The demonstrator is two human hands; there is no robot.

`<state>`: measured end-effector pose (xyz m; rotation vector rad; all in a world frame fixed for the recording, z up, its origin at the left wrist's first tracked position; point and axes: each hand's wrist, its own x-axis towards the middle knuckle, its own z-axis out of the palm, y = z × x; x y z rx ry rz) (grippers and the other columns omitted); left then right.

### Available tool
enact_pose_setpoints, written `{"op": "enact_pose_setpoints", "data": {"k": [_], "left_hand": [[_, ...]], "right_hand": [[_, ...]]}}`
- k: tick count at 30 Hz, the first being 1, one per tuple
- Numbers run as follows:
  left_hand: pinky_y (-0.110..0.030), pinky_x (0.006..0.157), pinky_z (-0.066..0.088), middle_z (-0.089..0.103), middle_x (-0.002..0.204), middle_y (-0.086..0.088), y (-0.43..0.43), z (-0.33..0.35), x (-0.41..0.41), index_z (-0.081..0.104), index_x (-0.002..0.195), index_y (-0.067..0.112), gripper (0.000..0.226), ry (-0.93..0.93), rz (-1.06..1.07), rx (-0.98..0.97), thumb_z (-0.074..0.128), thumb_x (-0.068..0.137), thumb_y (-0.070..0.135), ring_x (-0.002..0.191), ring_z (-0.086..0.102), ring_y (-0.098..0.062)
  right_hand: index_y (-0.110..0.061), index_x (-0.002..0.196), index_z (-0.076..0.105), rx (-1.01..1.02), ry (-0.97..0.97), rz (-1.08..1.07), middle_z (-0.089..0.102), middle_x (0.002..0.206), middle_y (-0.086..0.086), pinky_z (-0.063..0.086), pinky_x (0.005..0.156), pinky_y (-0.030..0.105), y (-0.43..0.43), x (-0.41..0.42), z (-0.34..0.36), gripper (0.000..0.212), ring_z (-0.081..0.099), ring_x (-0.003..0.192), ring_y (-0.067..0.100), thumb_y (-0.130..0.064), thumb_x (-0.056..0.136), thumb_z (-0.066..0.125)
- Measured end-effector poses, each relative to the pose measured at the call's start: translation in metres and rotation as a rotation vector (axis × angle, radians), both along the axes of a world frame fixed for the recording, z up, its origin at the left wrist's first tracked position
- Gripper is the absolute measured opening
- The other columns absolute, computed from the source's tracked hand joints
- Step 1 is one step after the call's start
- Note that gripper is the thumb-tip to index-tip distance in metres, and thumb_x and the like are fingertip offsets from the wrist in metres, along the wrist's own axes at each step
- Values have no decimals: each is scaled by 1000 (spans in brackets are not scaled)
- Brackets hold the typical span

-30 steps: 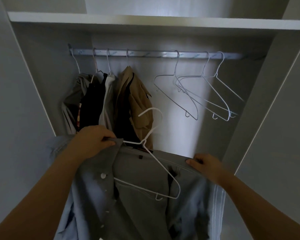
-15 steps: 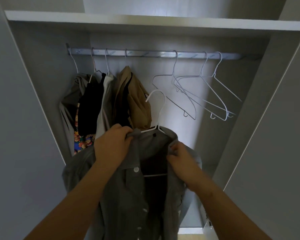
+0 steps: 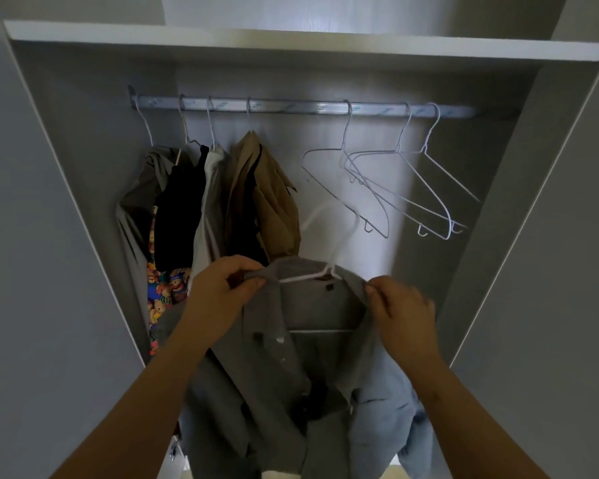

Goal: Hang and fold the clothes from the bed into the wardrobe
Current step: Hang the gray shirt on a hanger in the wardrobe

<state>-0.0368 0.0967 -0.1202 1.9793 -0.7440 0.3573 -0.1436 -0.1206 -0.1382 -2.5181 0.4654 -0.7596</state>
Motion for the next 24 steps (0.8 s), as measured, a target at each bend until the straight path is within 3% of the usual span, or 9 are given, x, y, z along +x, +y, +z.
{"op": "enact_pose_setpoints", "data": {"k": [2, 4, 8, 10, 12, 16, 19, 22, 24], "left_hand": [[1, 70, 39, 57, 82, 20, -6, -4, -6, 63, 84, 30, 24, 2, -65, 81, 65, 84, 7, 78, 55, 10], [2, 71, 39, 56, 79, 22, -11, -7, -8, 67, 90, 17, 13, -15, -76, 135, 66, 83, 6, 74, 56, 6], [3, 67, 38, 58, 75, 15, -8, 0, -2, 67, 90, 16, 13, -13, -57, 138, 67, 82, 6, 68, 55, 5], [4, 66, 38, 57, 75, 14, -6, 2, 1, 65, 89, 19, 14, -6, -38, 141, 66, 84, 6, 70, 52, 6], [4, 66, 37, 57, 76, 14, -5, 2, 2, 63, 89, 21, 15, 8, -25, 142, 64, 85, 7, 71, 51, 8], [4, 67, 38, 58, 82, 15, -7, 5, 1, 60, 92, 23, 18, 85, -70, 96, 60, 87, 5, 75, 53, 7], [-2, 71, 42, 60, 90, 3, -8, 13, -7, 59, 91, 19, 19, 186, -202, 45, 58, 86, 1, 80, 57, 7], [-7, 76, 45, 61, 92, -6, -4, 17, -12, 62, 87, 20, 22, 164, -457, 321, 64, 82, -2, 86, 57, 5], [-15, 79, 48, 64, 92, -3, -4, 20, -16, 65, 81, 23, 10, 170, -547, 456, 68, 81, 14, 87, 60, -3]], "right_hand": [[-26, 115, 59, -10, -8, -19, 53, 104, 0, 27, 90, 33, 0, 1, -4, 25, 47, 107, 23, -34, 91, 55], [-32, 113, 55, 183, 58, 146, 49, 107, -6, 34, 96, 36, -2, -1, -6, 26, 47, 108, 16, -43, 90, 52], [-39, 85, 59, 479, 329, 459, 62, 83, -20, 46, 75, 13, 3, -17, -6, 41, 60, 80, -4, -66, 76, 30], [-32, 82, 64, 623, 353, 564, 66, 78, -18, 46, 68, 7, 3, -21, -11, 42, 62, 76, -6, -66, 82, 39], [-29, 85, 66, 634, 402, 610, 69, 80, -14, 50, 68, 10, 2, -19, -12, 26, 65, 77, -1, -53, 84, 57], [-18, 79, 67, 540, 340, 453, 68, 79, 4, 50, 70, 27, -2, -11, -12, 17, 64, 74, 14, -34, 82, 67], [-19, 73, 65, 532, 221, 288, 65, 71, -2, 47, 67, 26, -4, -5, -14, 17, 60, 69, 12, -34, 82, 68], [-15, 72, 66, 536, 153, 202, 65, 67, 0, 49, 66, 30, -7, -2, -16, 21, 61, 67, 16, -35, 79, 70], [-7, 77, 68, 556, 105, 194, 67, 71, 9, 52, 69, 36, -8, -2, -16, 30, 63, 69, 24, -37, 78, 69]]}}
